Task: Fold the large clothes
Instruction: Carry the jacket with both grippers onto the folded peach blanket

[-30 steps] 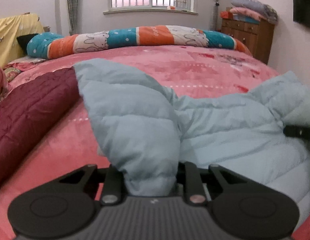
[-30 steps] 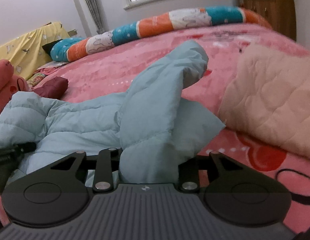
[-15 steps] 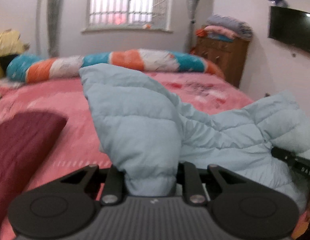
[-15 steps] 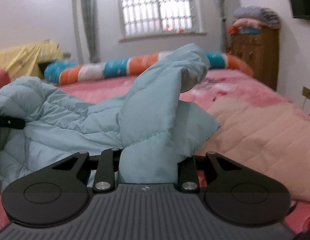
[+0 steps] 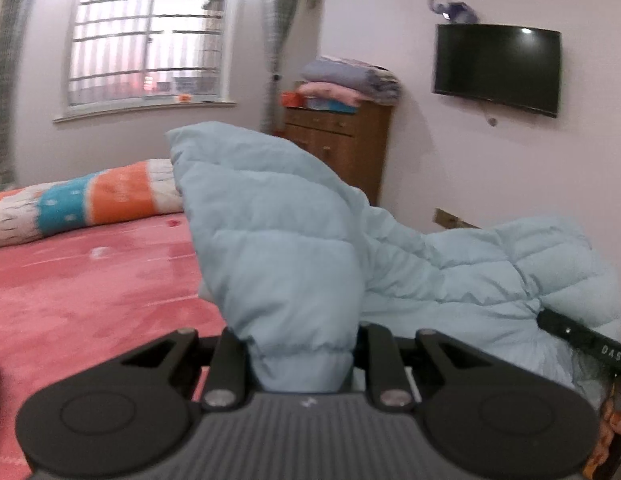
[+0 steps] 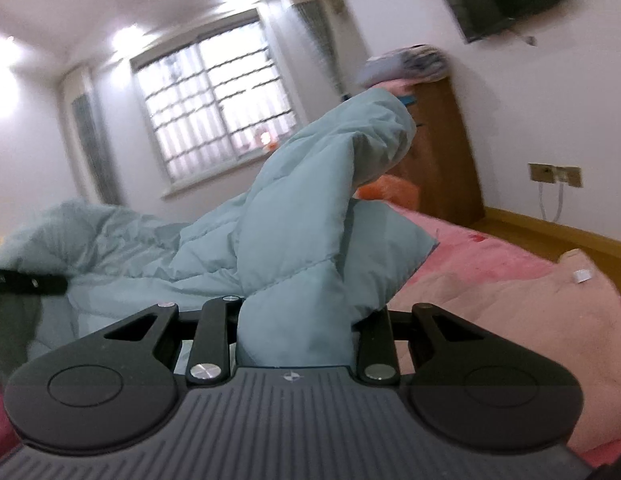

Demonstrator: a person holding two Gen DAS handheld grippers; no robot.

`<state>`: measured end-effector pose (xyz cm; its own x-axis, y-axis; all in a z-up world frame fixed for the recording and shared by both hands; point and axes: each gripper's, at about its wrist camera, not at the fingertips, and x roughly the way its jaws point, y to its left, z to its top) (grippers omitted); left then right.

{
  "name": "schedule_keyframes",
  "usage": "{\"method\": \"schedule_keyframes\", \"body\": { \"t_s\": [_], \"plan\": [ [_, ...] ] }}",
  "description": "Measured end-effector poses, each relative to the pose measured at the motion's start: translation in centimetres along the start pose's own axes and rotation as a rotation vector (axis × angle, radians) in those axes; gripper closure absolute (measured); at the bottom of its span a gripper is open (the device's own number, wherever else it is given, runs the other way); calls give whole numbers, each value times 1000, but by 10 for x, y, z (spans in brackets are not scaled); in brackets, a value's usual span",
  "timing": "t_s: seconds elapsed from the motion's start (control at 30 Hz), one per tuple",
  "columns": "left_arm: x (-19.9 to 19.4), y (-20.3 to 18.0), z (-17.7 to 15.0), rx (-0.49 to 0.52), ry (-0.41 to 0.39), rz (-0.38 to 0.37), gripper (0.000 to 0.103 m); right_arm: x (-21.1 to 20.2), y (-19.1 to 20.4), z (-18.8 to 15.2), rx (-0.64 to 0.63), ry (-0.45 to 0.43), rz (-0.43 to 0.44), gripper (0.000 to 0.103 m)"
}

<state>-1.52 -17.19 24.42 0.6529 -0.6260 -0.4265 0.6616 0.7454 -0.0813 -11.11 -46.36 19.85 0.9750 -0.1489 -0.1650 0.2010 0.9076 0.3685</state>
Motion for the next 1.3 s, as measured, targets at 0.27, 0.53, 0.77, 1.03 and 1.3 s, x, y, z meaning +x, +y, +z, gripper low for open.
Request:
{"method": "schedule_keyframes", "body": {
  "t_s": [0.27, 0.53, 0.77, 1.03, 1.3],
  "plan": [
    [94, -54, 3, 23, 75, -126, 83, 16, -107, 41, 86, -21, -113, 68],
    [176, -82, -13, 22, 161, -166, 81, 48, -178, 46, 66, 35, -225, 68],
    [214, -82, -37, 44, 233, -108, 73, 87, -228, 33, 82, 116, -290, 61],
    [233, -80, -38, 101, 234, -62, 37, 117, -225, 3, 71, 144, -366, 27],
    [207, -47, -35, 126, 203, 19, 22, 57, -176, -19, 82, 109, -443, 3]
  ]
}}
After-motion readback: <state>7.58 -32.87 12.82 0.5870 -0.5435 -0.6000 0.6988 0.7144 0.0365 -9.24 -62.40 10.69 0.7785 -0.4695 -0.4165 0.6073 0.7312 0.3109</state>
